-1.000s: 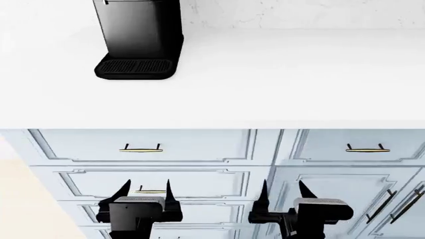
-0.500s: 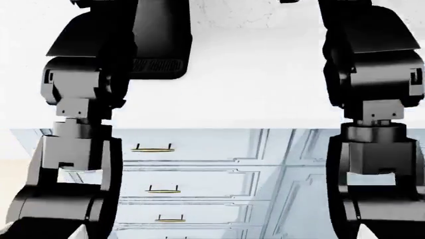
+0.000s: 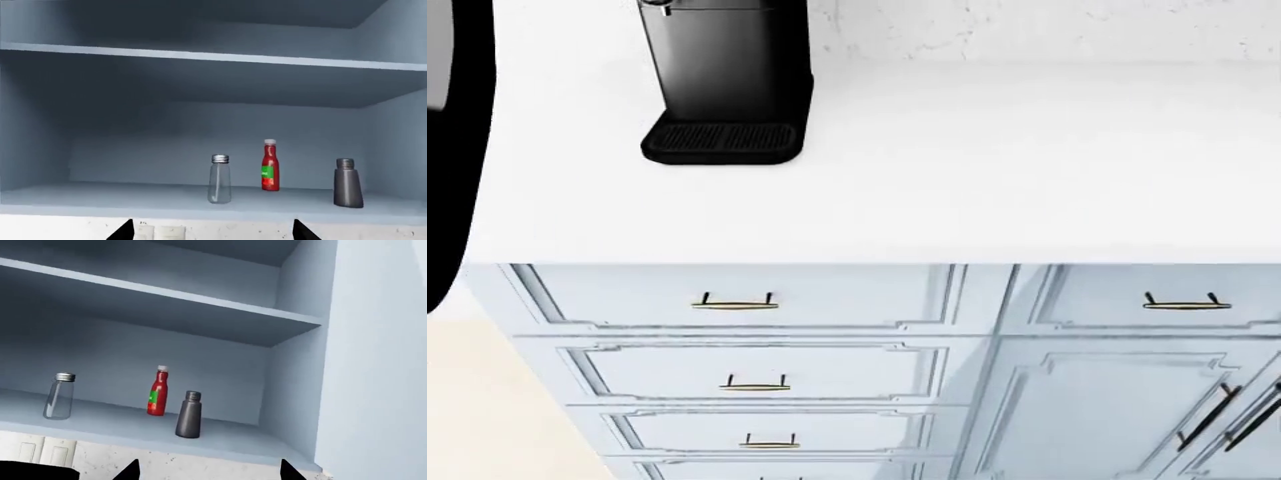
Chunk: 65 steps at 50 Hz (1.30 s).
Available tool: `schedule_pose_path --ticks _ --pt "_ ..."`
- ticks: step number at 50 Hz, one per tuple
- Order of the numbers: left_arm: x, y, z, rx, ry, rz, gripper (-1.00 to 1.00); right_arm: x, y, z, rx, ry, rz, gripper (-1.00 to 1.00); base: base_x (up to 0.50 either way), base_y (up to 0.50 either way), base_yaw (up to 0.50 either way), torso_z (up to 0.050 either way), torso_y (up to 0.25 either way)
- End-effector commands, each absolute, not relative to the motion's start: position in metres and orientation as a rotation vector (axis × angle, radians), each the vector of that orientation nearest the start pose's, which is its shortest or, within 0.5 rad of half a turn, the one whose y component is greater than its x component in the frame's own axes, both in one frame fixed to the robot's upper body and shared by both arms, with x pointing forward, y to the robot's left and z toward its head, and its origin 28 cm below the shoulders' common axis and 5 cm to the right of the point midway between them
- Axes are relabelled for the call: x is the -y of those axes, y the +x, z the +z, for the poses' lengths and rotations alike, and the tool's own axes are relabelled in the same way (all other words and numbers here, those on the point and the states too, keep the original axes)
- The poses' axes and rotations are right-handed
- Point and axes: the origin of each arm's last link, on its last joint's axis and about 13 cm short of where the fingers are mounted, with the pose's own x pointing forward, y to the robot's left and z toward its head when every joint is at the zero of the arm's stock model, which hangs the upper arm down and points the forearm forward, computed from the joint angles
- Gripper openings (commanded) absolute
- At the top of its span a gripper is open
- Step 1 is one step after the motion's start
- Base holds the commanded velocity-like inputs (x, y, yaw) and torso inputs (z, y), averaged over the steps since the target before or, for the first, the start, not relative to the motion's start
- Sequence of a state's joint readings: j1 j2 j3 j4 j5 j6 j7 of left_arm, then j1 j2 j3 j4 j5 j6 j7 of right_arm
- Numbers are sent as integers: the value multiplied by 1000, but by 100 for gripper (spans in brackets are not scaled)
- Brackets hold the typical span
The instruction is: Pick and place the shaker into the drawer. Then close the cabinet.
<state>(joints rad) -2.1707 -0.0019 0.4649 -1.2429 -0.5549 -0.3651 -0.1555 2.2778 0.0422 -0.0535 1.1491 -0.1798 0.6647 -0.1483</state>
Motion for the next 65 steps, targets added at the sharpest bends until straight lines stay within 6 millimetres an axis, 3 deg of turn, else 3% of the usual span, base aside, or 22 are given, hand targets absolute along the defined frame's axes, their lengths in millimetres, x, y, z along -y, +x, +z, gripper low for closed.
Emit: schedule_pose_path --ticks 1,24,31,40,65 --pt "-175 360 520 427 17 -74 100 125 312 569 380 -209 -25 100 0 0 0 50 100" --pt "-172 360 516 377 65 -103 100 127 311 570 382 -242 -29 100 0 0 0 50 101" --pt "-172 359 517 376 8 -61 100 125 311 570 384 -246 -7 100 0 0 0 50 79" --pt "-173 354 526 408 -27 -59 100 121 310 572 394 -258 17 100 405 0 0 0 0" --pt "-173 356 523 404 -21 -71 100 122 315 567 371 -239 50 100 500 0 0 0 1"
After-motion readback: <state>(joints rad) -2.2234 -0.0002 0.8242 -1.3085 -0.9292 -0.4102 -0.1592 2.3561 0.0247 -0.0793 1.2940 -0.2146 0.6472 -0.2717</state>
